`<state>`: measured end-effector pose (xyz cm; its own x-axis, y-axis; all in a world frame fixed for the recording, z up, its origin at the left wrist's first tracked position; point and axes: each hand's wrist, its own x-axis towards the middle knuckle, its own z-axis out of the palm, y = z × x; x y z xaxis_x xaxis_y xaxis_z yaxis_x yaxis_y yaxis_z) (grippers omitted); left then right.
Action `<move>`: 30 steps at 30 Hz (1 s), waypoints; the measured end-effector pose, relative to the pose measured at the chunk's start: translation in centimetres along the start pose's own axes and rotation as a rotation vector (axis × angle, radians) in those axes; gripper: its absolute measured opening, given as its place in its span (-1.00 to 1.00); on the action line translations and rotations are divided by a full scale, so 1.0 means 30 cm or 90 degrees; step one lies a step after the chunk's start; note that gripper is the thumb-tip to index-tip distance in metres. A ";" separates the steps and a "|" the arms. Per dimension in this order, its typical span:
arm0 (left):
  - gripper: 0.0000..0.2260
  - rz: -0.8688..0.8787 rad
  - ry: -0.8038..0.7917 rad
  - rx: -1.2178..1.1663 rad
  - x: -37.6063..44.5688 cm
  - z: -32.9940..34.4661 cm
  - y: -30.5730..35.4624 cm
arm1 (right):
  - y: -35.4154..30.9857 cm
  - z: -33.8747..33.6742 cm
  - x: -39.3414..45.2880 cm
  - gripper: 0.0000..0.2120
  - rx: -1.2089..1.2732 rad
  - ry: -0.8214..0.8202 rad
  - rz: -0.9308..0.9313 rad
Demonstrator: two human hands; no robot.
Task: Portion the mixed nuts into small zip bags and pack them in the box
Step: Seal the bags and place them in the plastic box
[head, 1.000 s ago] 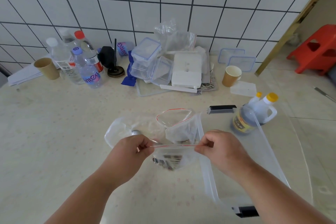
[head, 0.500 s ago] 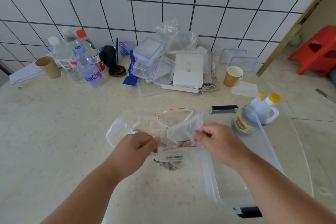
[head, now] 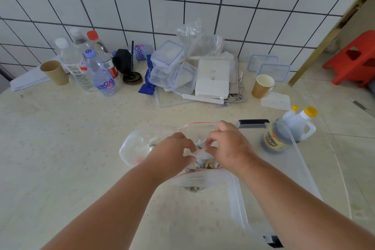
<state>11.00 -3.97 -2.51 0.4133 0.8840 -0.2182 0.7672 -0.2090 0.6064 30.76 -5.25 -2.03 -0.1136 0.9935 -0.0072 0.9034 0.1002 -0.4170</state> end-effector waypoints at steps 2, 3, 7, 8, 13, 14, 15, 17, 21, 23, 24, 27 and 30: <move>-0.95 0.013 0.013 -0.003 -0.021 0.004 -0.005 | 0.003 -0.007 -0.021 -0.86 0.027 0.040 -0.027; -0.95 0.022 0.025 -0.008 -0.031 0.004 -0.008 | 0.003 -0.011 -0.032 -0.83 0.033 0.054 -0.044; -0.78 0.050 0.060 -0.024 -0.061 0.007 -0.029 | 0.011 -0.028 -0.067 -0.78 0.003 0.049 -0.079; -0.78 0.037 0.064 -0.027 -0.067 0.009 -0.035 | 0.017 -0.030 -0.072 -0.78 -0.019 0.042 -0.078; -0.87 -0.041 0.122 -0.066 -0.085 0.011 -0.060 | 0.044 -0.041 -0.084 -0.84 -0.091 0.050 -0.046; -0.85 -0.046 0.137 -0.079 -0.089 0.007 -0.061 | 0.046 -0.046 -0.083 -0.85 -0.085 0.057 -0.040; -0.82 -0.049 0.150 -0.091 -0.093 0.002 -0.062 | 0.046 -0.051 -0.084 -0.85 -0.071 0.063 -0.041; -0.78 -0.050 0.165 -0.110 -0.105 -0.010 -0.063 | 0.043 -0.064 -0.089 -0.84 -0.034 0.059 -0.059; -0.79 -0.038 0.132 -0.113 -0.127 -0.029 -0.073 | 0.048 -0.075 -0.115 -0.86 0.012 -0.005 -0.077; -0.84 -0.033 0.094 -0.093 -0.133 -0.029 -0.072 | 0.052 -0.070 -0.126 -0.90 0.038 -0.028 -0.069; -0.87 -0.025 0.084 -0.088 -0.135 -0.026 -0.068 | 0.050 -0.066 -0.130 -0.92 0.053 -0.029 -0.066; -0.91 -0.002 0.105 -0.085 -0.133 -0.022 -0.048 | 0.041 -0.059 -0.131 -0.94 0.076 -0.009 -0.059; -0.82 -0.027 0.139 -0.100 -0.120 -0.028 -0.046 | 0.042 -0.060 -0.122 -0.94 0.106 0.023 -0.031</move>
<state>8.03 -6.52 -1.92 0.2537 0.9635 -0.0855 0.6893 -0.1181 0.7147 33.06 -8.65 -0.88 -0.1387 0.9892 0.0481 0.8159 0.1416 -0.5606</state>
